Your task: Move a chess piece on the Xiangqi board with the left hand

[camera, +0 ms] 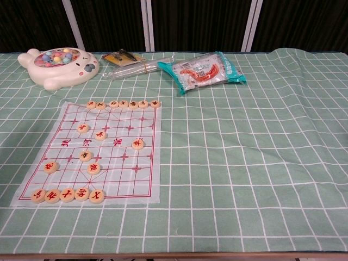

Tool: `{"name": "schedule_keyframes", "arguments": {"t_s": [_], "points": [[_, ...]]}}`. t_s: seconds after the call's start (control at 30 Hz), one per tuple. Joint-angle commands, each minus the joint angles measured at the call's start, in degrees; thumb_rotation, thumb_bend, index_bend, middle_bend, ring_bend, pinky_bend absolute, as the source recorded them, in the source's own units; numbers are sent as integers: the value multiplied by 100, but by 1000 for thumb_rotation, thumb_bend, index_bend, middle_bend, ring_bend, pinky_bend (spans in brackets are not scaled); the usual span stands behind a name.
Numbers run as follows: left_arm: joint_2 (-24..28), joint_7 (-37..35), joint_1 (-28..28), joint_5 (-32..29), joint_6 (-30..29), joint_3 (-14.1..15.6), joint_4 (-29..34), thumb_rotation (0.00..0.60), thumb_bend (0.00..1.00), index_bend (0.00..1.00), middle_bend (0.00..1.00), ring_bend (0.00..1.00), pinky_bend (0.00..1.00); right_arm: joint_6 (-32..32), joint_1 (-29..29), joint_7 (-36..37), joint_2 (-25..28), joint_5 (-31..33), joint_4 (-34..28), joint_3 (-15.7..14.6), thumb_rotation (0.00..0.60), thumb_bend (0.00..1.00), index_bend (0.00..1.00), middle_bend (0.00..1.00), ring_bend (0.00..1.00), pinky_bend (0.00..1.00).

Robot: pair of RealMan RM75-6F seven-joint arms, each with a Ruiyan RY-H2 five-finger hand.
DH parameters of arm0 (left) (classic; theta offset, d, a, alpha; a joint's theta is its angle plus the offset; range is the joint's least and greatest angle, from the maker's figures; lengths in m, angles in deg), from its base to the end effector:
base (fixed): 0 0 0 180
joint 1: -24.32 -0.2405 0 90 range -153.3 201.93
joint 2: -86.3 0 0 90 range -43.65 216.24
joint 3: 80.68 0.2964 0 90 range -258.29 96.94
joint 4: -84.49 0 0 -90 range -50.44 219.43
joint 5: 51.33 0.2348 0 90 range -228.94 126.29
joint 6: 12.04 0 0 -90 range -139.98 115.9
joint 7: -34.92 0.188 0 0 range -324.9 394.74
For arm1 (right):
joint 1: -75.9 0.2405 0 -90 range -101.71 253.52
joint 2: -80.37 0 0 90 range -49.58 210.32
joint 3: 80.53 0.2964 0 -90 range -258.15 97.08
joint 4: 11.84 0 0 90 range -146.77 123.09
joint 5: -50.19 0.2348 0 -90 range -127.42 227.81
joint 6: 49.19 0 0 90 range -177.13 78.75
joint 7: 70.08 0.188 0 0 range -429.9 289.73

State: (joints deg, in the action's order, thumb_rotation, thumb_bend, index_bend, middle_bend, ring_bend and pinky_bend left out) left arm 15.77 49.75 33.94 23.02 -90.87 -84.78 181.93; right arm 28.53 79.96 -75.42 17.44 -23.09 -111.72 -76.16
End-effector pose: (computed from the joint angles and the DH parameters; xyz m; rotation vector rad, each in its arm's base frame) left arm -0.3419 0.2576 0.0970 -1.3821 -0.9873 -0.7693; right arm -0.3743 -0.2238 0.1412 1.2613 -1.1095 0.7456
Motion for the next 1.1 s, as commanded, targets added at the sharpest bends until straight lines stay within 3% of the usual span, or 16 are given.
{"name": "schedule_keyframes", "arguments": {"t_s": [0.03,0.93,1.03,1.1], "points": [[2,3,2,-1,5,2,1,600,0,0,0,0,0,-1,0,0,0,-2,-2,-1,600,366,0,0,0,0],[3,151,16,-25,16,12,42,600,0,0,0,0,1,-15,1,19,5,32,-20,8,600,367,0,0,0,0],[6,210,30,-26,0,-6,66,600,0,0,0,0,40,-23,4,24,6,41,-21,12,600,367,0,0,0,0],[-8,285,42,-7,-45,-30,65,600,0,0,6,30,118,-29,7,26,7,43,-20,12,600,366,0,0,0,0]]}}
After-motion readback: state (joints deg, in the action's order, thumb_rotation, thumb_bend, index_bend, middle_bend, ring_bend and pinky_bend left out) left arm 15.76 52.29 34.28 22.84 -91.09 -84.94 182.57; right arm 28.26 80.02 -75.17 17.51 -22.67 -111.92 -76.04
